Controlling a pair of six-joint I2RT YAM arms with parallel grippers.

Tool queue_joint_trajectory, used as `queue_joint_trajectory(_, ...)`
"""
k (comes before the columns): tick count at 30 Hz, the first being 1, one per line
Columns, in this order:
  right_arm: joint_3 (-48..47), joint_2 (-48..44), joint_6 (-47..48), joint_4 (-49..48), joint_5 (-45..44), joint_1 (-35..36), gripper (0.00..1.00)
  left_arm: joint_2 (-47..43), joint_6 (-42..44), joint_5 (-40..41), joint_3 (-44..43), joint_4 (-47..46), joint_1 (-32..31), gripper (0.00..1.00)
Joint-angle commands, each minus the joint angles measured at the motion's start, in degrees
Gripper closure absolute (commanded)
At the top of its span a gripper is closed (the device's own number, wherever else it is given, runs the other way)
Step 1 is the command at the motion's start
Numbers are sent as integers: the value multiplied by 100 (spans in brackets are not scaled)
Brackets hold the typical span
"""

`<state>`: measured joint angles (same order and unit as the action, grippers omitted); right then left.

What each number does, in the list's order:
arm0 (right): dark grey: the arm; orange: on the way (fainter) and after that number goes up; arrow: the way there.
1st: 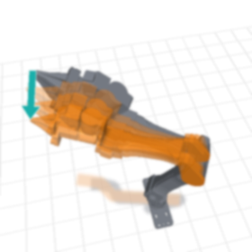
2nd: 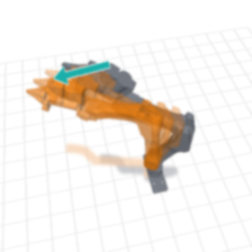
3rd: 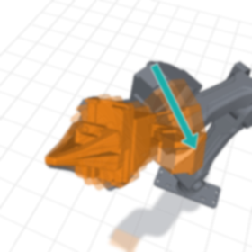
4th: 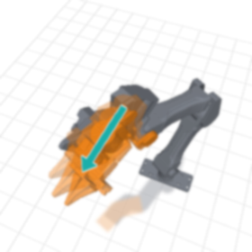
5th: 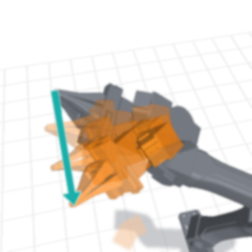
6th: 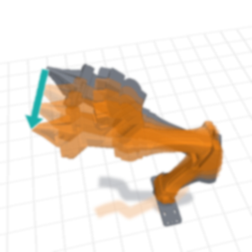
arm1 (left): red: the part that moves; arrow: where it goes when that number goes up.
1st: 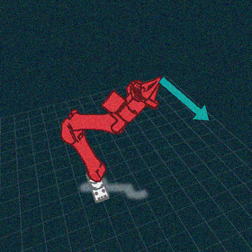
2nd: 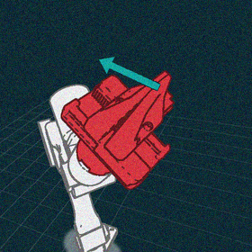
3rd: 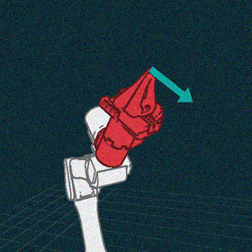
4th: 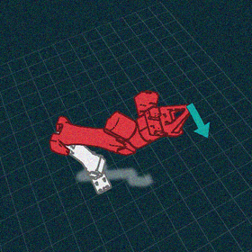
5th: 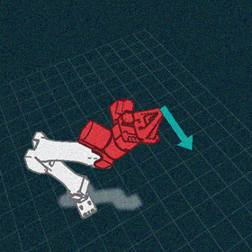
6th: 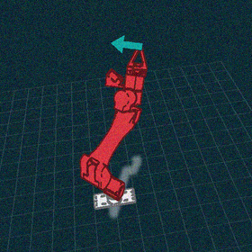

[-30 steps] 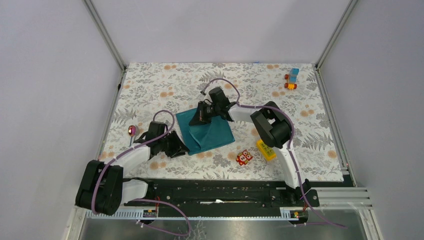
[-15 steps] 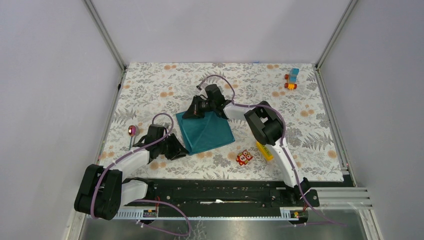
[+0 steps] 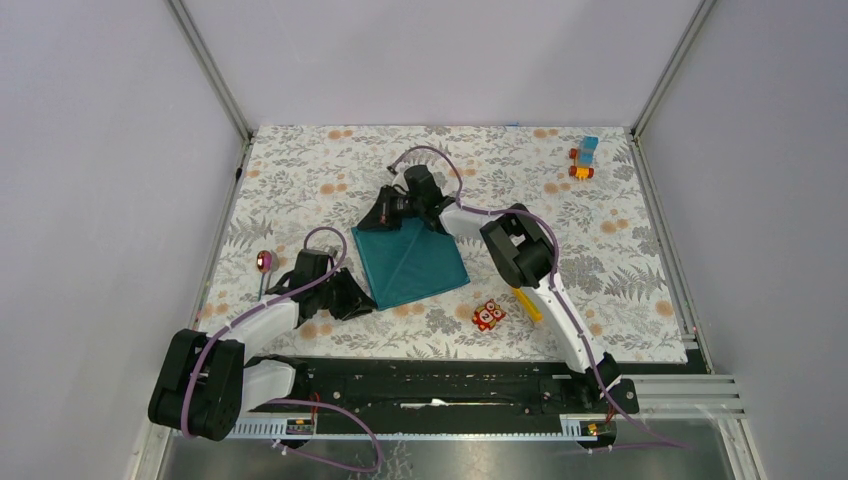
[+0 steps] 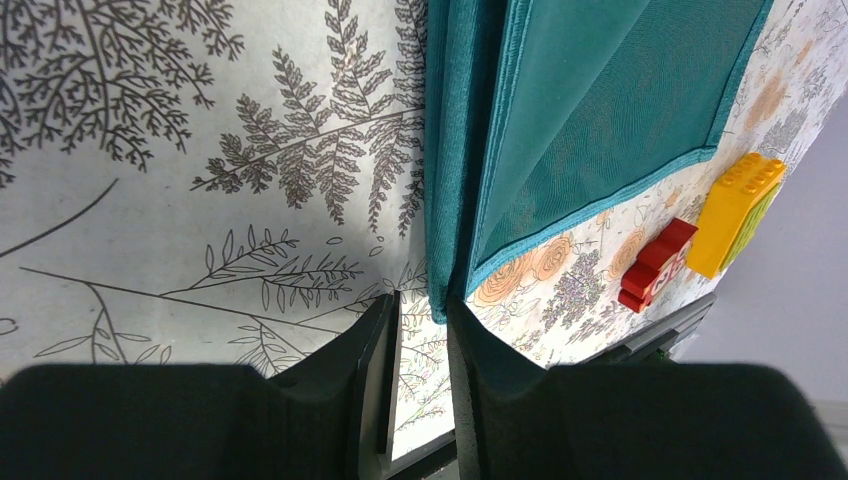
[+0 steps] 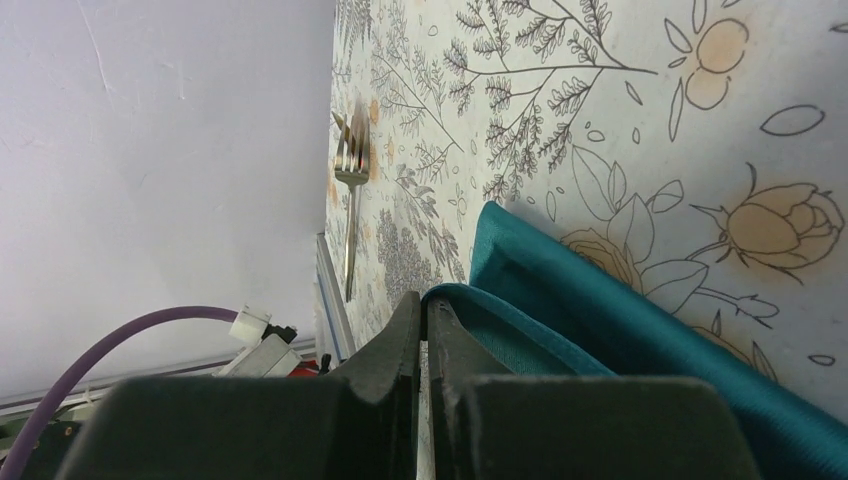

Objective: Fold the napkin into a case and place the utensils inside
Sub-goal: Fold the top corner of the square-folded napkin at the center of the board.

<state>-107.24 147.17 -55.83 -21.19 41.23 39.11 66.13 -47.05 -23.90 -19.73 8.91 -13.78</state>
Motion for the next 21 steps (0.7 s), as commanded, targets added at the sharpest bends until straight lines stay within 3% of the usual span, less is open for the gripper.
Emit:
queue_joint_trajectory(1, -391, 124, 51, 51, 10, 67, 96, -72, 29, 210, 126, 120, -8, 71)
queue_joint_trajectory(16, -1386, 721, 237, 684, -36, 72, 90, -54, -28, 213, 48, 225, -6, 72)
queue_joint_trajectory(21, -1718, 843, 251, 818, 26, 71, 79, -211, -152, 295, -127, 525, -10, 62)
